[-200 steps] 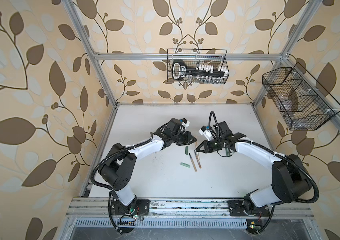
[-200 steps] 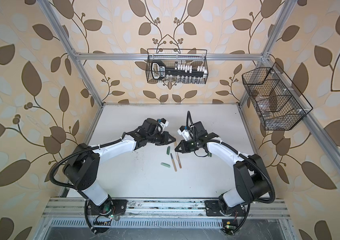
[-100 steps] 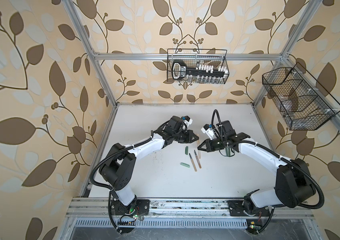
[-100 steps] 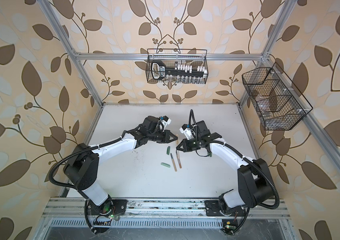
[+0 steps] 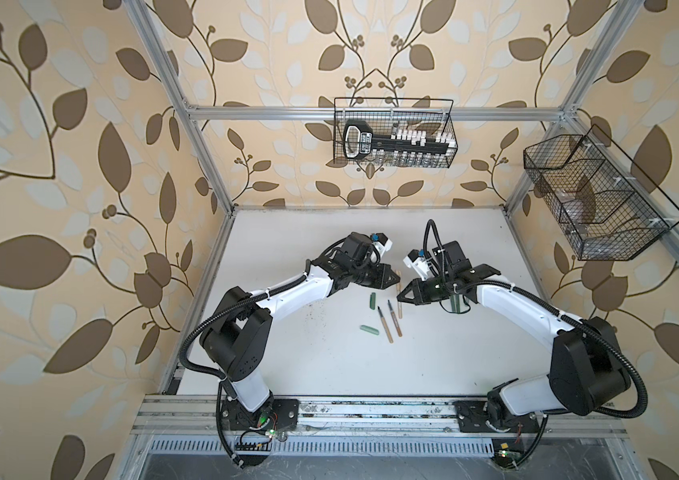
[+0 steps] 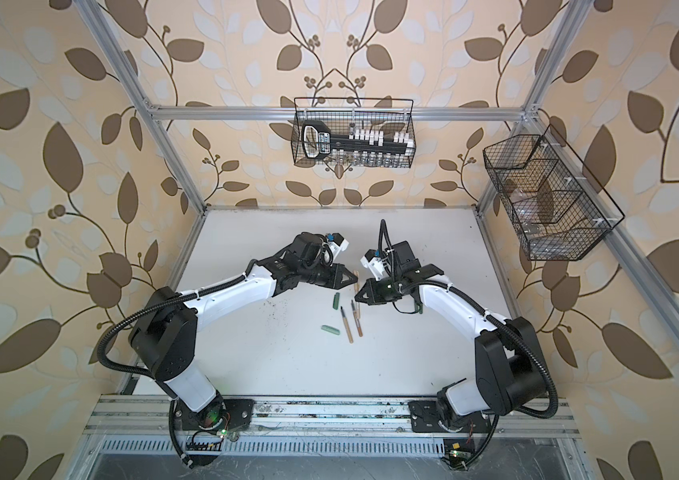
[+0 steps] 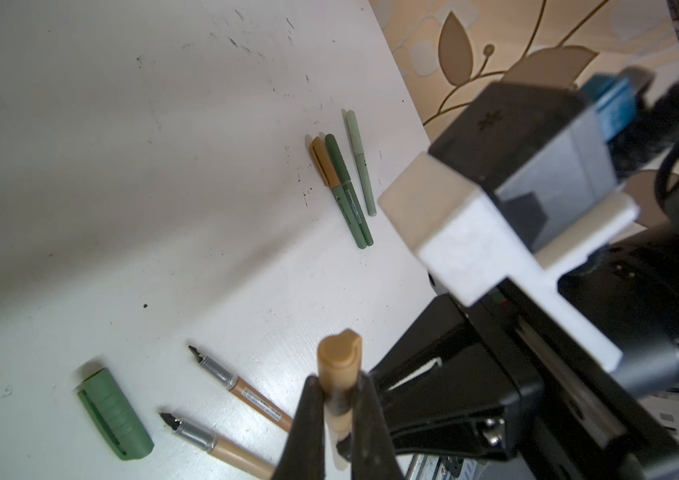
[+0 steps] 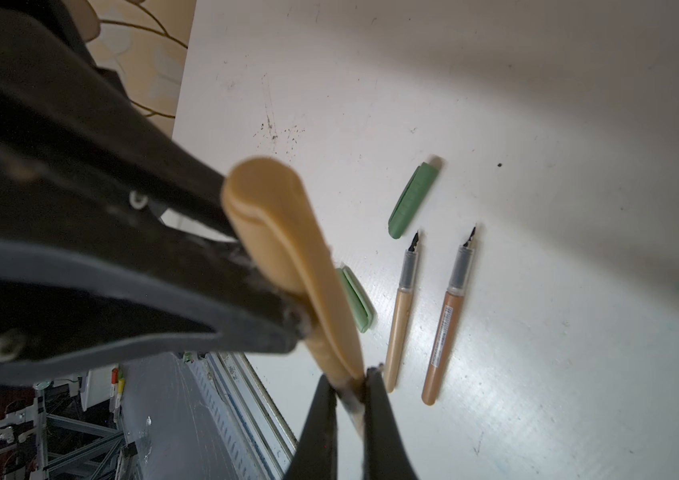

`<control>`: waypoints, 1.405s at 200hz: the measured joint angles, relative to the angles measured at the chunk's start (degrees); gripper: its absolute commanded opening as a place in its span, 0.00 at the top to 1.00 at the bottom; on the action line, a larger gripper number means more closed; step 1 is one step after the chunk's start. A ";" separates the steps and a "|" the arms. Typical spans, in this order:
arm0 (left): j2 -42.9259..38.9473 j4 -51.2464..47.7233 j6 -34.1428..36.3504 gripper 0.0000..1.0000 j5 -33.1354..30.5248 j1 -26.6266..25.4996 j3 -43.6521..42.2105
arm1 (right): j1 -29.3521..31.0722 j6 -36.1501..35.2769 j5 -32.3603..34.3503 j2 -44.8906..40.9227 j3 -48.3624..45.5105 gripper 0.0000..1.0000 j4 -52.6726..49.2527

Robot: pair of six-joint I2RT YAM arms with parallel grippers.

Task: Insert the pens into the pen caps

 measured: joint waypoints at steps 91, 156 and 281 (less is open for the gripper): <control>3.58 -21.84 6.25 1.00 3.69 -6.75 0.87 | -3.15 1.01 10.14 -1.11 4.79 1.00 10.45; 0.11 -14.08 -0.17 0.48 3.98 0.52 -0.96 | -5.27 1.01 13.14 -1.11 3.28 0.92 7.32; -3.48 -10.62 -4.28 0.15 2.19 5.49 -2.71 | -6.82 1.20 17.00 18.18 16.09 0.54 -3.43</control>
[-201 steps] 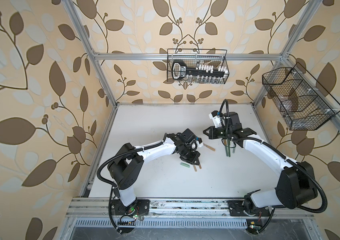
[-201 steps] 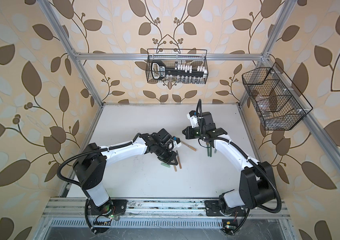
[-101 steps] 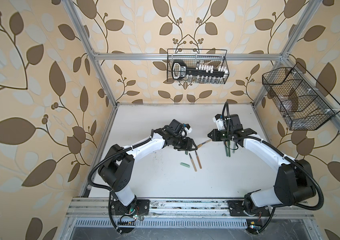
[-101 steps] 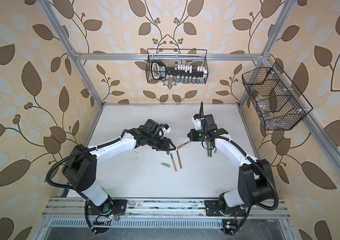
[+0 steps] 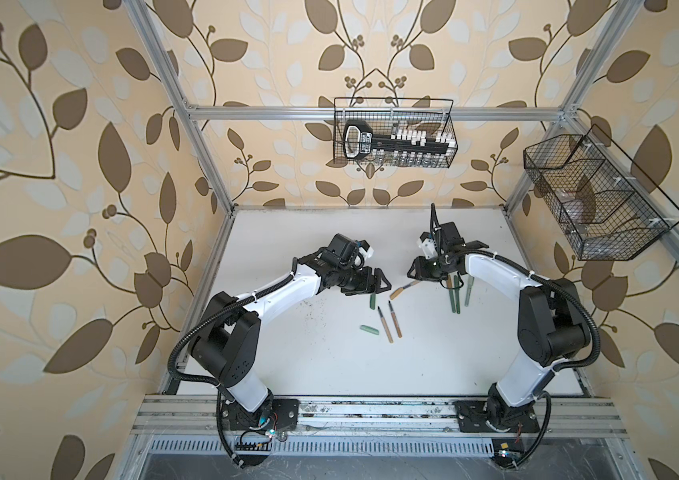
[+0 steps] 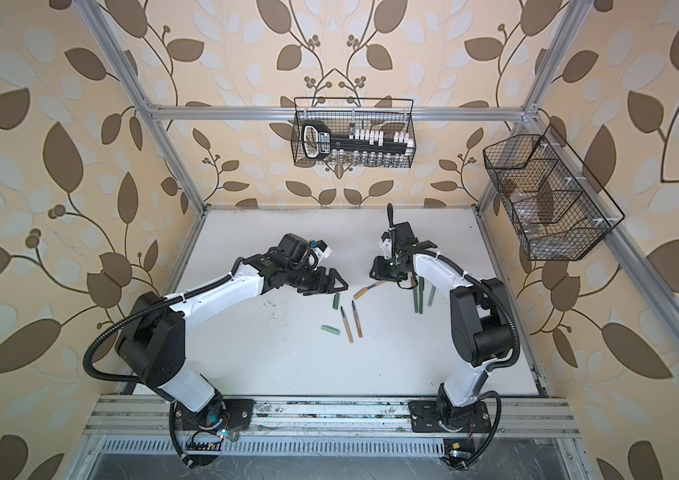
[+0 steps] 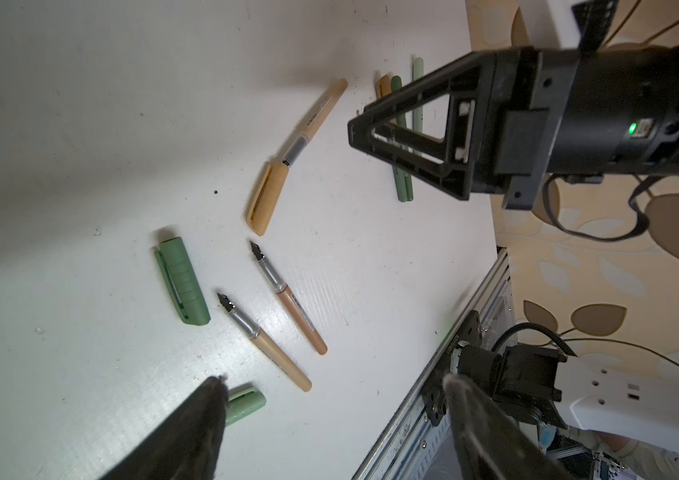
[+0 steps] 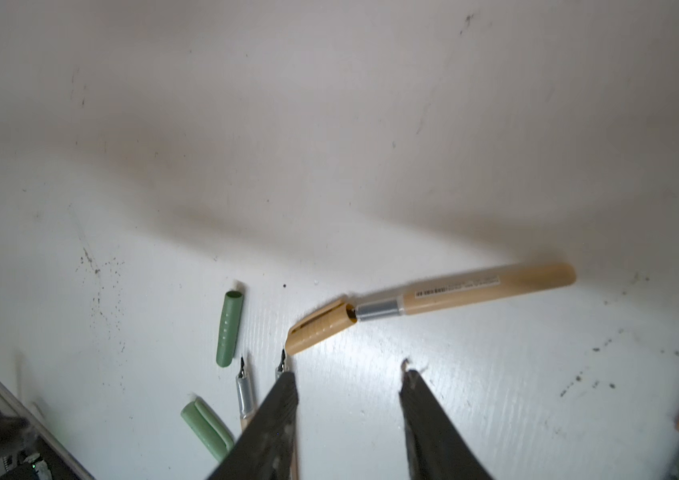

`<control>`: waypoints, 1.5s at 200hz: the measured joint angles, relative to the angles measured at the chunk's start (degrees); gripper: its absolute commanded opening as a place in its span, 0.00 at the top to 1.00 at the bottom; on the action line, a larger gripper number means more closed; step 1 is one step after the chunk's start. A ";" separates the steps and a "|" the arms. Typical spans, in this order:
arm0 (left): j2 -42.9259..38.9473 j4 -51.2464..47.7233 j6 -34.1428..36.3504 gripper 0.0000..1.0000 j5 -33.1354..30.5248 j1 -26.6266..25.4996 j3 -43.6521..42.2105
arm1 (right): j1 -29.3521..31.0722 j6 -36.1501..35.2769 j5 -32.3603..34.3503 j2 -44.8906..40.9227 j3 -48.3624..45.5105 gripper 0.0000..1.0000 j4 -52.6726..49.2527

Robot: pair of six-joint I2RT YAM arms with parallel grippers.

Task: Insert the pens into the pen caps

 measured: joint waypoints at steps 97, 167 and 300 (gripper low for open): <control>15.54 -6.47 3.28 0.40 -3.26 -5.05 14.78 | -6.78 2.01 3.41 5.35 3.69 0.54 -3.61; 27.15 -20.55 16.22 0.53 -14.38 -8.37 31.56 | -8.09 2.64 4.31 9.51 5.49 0.56 -4.17; 38.86 -29.68 28.92 0.69 -24.30 -10.58 43.43 | -8.48 3.23 4.46 10.84 6.43 0.58 -4.15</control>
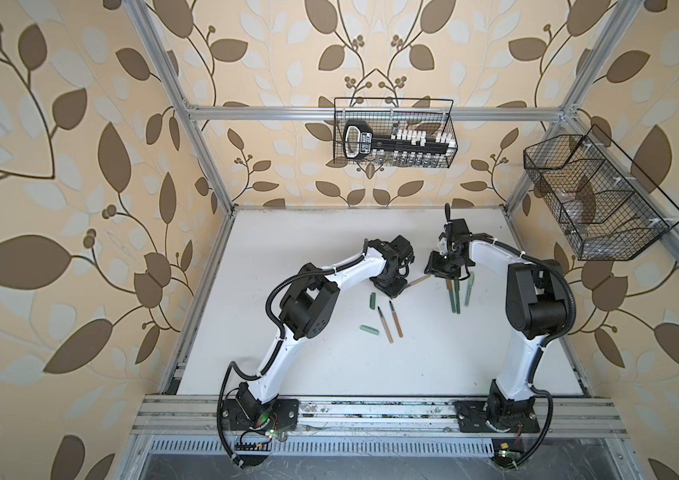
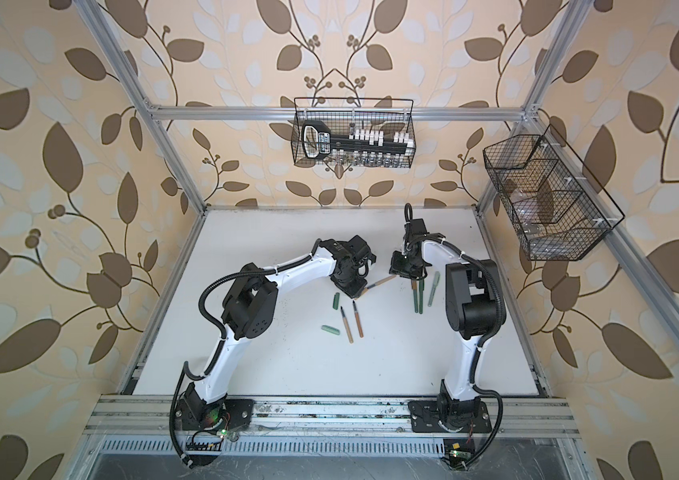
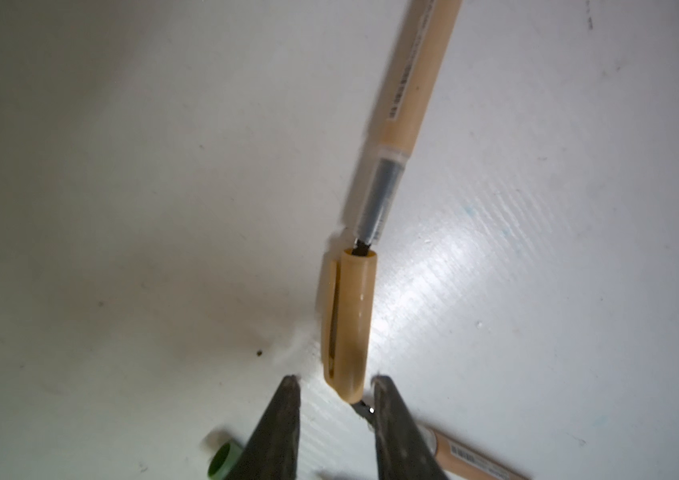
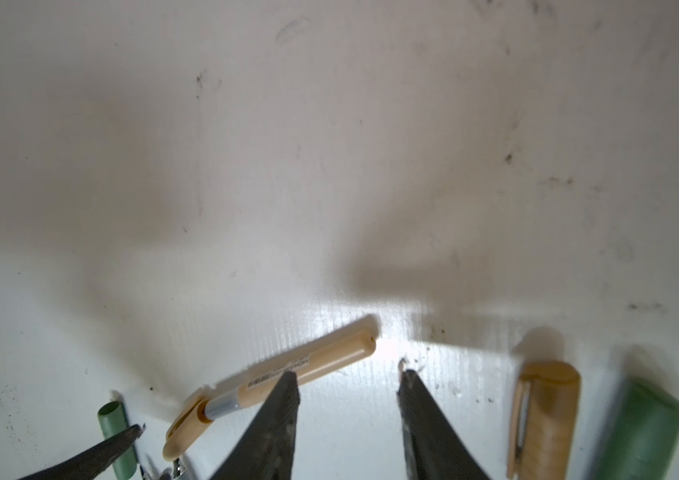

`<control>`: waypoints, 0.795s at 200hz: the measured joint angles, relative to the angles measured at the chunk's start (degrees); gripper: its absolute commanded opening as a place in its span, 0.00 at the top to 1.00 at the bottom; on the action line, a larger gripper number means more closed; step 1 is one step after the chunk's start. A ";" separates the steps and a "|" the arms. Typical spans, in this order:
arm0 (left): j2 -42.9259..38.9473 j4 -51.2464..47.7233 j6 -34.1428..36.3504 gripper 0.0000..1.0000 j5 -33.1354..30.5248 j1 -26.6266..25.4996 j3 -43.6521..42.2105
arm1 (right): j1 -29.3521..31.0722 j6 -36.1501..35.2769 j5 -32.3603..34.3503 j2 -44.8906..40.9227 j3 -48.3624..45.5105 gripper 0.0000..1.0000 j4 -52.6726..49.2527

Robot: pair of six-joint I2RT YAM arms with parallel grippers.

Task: Insert the pens into the pen caps

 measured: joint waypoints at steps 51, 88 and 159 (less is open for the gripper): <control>3.10 -0.87 1.31 0.76 -0.66 -0.68 3.06 | -0.07 0.00 0.00 0.02 0.00 0.58 0.00; 3.80 -0.96 1.68 0.82 -1.44 -1.49 4.09 | -0.07 0.26 0.00 0.59 0.68 0.61 -0.04; 3.80 -0.92 2.51 0.85 -2.36 -1.84 4.09 | -0.44 0.39 -0.09 4.22 3.76 0.67 -0.24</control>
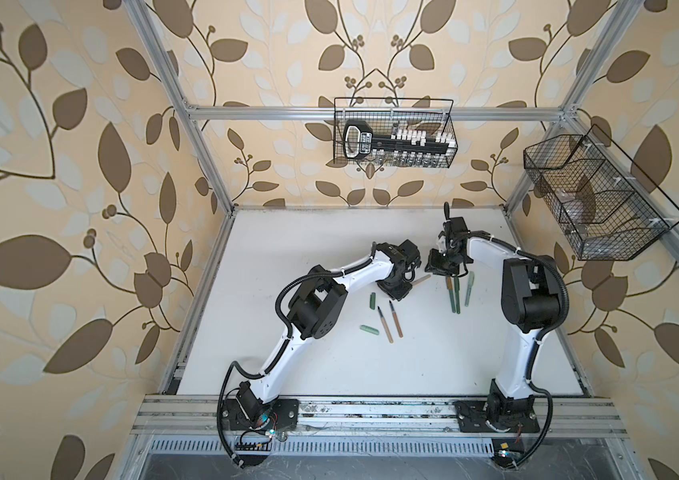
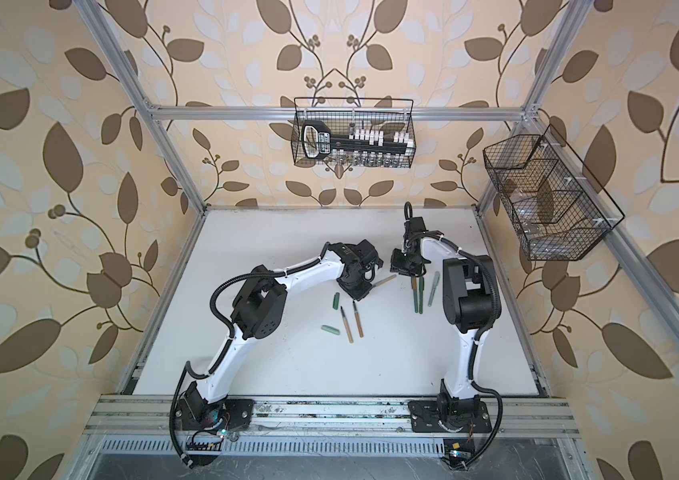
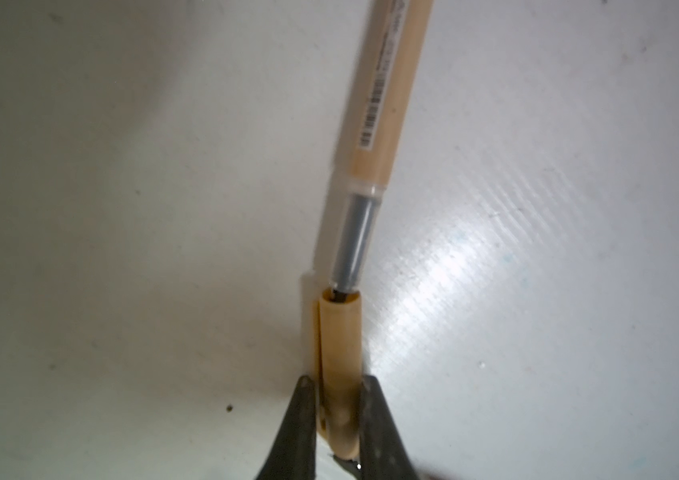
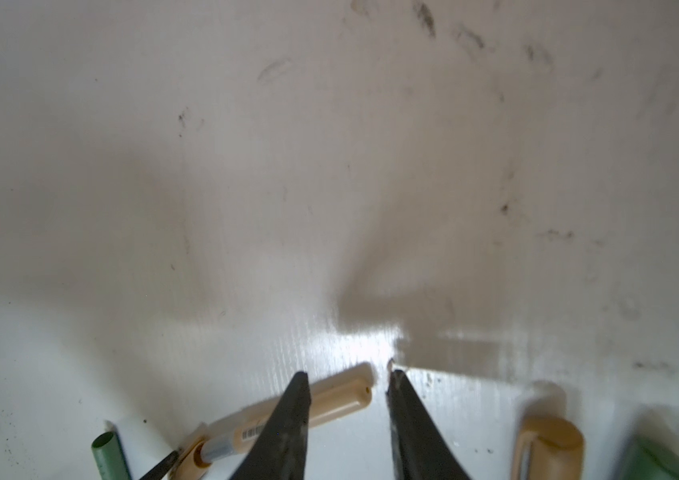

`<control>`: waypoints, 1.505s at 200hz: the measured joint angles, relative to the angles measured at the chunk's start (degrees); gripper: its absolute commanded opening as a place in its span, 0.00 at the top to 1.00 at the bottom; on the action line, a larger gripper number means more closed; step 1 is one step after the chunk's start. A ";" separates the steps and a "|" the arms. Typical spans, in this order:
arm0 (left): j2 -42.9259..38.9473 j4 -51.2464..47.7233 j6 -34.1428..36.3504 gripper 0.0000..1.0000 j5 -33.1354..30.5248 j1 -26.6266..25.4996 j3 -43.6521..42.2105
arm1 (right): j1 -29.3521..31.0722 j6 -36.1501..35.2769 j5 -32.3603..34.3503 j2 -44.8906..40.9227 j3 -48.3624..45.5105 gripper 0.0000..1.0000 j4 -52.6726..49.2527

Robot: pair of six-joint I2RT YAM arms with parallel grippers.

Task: Insert the pens into the pen caps

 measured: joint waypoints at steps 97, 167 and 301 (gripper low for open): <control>-0.02 0.09 1.53 0.88 0.00 -0.02 -0.09 | 2.01 -1.05 -1.01 1.60 0.68 0.75 0.20; -0.74 1.05 1.90 0.91 -0.66 -0.39 -1.40 | 3.02 -1.84 -1.25 1.73 1.18 0.85 1.09; -2.62 7.39 2.84 0.92 -1.57 -0.37 -5.40 | 2.67 -2.12 -4.07 1.86 0.33 0.83 -0.70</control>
